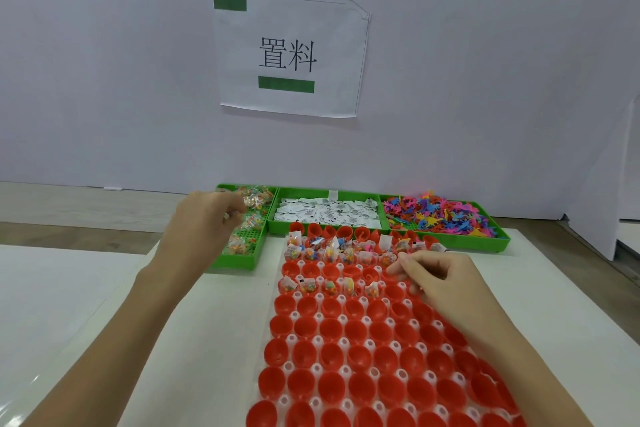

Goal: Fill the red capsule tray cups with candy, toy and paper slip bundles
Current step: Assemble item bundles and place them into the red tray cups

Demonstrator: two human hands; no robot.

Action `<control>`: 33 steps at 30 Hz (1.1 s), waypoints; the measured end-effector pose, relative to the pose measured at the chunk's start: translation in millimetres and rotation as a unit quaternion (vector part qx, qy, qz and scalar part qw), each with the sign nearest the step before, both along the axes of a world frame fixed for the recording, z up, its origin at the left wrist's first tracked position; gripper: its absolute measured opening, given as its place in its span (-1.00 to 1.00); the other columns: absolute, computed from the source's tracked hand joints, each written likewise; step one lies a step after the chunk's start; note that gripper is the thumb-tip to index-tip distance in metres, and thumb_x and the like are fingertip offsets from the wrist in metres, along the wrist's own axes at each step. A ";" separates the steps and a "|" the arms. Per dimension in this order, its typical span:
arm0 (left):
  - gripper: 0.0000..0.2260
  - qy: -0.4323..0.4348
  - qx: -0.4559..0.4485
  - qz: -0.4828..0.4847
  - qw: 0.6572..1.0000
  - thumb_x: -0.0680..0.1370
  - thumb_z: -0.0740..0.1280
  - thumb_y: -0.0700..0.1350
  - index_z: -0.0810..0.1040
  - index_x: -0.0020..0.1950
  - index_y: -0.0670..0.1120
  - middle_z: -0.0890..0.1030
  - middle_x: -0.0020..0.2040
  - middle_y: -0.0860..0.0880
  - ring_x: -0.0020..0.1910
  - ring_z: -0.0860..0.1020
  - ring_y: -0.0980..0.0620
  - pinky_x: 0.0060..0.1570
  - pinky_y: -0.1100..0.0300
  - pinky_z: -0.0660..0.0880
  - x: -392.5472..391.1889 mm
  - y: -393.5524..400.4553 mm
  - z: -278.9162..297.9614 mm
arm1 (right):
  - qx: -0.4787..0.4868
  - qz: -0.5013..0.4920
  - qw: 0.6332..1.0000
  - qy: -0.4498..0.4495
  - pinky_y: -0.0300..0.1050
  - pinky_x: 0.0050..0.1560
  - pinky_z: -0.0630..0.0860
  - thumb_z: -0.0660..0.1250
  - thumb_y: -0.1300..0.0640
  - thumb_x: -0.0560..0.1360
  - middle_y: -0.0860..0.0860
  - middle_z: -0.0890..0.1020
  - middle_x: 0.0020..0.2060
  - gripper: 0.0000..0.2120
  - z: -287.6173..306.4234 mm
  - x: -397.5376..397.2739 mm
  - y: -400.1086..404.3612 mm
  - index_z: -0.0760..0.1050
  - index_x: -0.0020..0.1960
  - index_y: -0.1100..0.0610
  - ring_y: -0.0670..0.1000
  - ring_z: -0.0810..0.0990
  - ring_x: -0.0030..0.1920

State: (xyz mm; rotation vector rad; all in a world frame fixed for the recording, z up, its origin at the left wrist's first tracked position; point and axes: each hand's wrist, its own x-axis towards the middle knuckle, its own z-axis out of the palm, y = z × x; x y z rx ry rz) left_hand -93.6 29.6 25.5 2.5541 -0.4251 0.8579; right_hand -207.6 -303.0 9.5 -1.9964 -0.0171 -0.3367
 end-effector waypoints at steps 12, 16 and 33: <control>-0.78 -0.001 -0.100 -0.047 0.994 0.35 0.64 -0.10 0.70 -0.09 -0.09 0.69 -0.29 0.05 -0.37 0.64 0.11 -0.27 0.18 0.53 -37.6 -9.1 -20.4 | 0.000 0.007 1.000 0.006 -0.39 -0.33 0.45 0.35 -0.02 0.61 -0.11 0.72 -0.29 -0.75 -5.6 1.8 -1.2 0.74 -0.17 -0.11 -0.19 0.57 -0.37; -0.83 0.064 -0.249 -0.160 0.953 0.34 0.61 0.00 0.70 -0.13 0.06 0.68 -0.27 0.13 -0.48 0.64 0.15 -0.29 0.39 0.53 -75.8 -38.5 -21.1 | -0.024 -0.001 1.000 -0.013 -0.37 -0.34 0.44 0.34 0.00 0.61 -0.11 0.71 -0.32 -0.74 -2.8 1.4 1.7 0.74 -0.18 -0.07 -0.18 0.56 -0.40; -0.75 0.176 -0.388 -0.224 0.877 0.58 0.43 -0.24 0.72 0.04 0.12 0.71 -0.06 -0.04 -0.25 0.74 -0.04 -0.09 0.09 0.66 -86.2 -52.0 -39.5 | -0.378 0.037 0.924 0.039 -0.12 0.07 0.57 0.39 0.16 0.61 0.12 0.73 0.05 -0.84 21.6 161.5 9.0 0.71 0.12 0.10 0.05 0.68 0.02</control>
